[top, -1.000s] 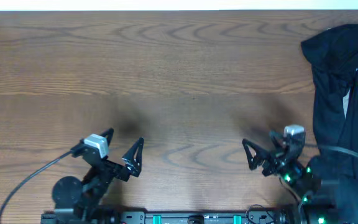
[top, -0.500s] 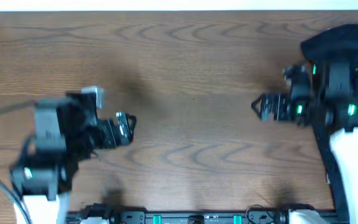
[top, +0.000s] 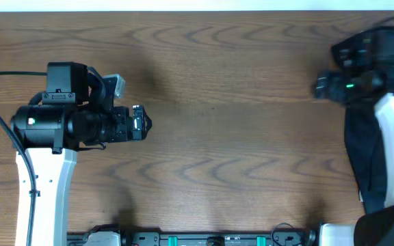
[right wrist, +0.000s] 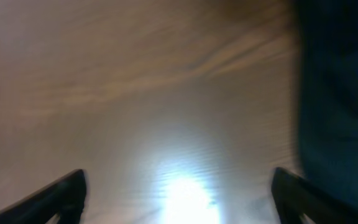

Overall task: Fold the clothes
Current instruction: 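Reach the right gripper to the black garment pile and grasp it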

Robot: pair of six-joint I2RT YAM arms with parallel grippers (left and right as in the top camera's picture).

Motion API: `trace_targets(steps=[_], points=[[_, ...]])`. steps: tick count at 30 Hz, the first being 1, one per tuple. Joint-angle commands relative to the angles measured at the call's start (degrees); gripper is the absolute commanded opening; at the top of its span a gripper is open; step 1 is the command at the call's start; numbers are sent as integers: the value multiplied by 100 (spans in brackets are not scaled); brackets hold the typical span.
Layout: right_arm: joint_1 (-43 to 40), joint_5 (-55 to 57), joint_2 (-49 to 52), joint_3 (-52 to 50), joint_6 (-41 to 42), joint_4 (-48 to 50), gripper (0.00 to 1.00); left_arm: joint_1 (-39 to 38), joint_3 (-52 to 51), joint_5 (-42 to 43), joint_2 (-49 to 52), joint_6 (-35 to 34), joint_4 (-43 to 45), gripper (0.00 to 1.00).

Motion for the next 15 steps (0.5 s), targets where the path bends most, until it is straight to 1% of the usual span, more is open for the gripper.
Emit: trace_targets(steps=[1, 3, 7, 11, 15], points=[[-732, -83, 101, 111, 378, 295, 80, 20, 96, 142, -11, 92, -52, 98], [-1060, -369, 260, 177, 376, 457, 79, 20, 96, 142, -11, 92, -48, 98], [-1429, -413, 839, 581, 374, 509, 82, 20, 96, 142, -11, 92, -44, 98], [-1464, -660, 1631, 1290, 356, 393, 83, 20, 96, 140, -11, 92, 20, 98], [-1429, -435, 2398, 2046, 485, 424, 84, 20, 96, 140, -11, 92, 22, 98]])
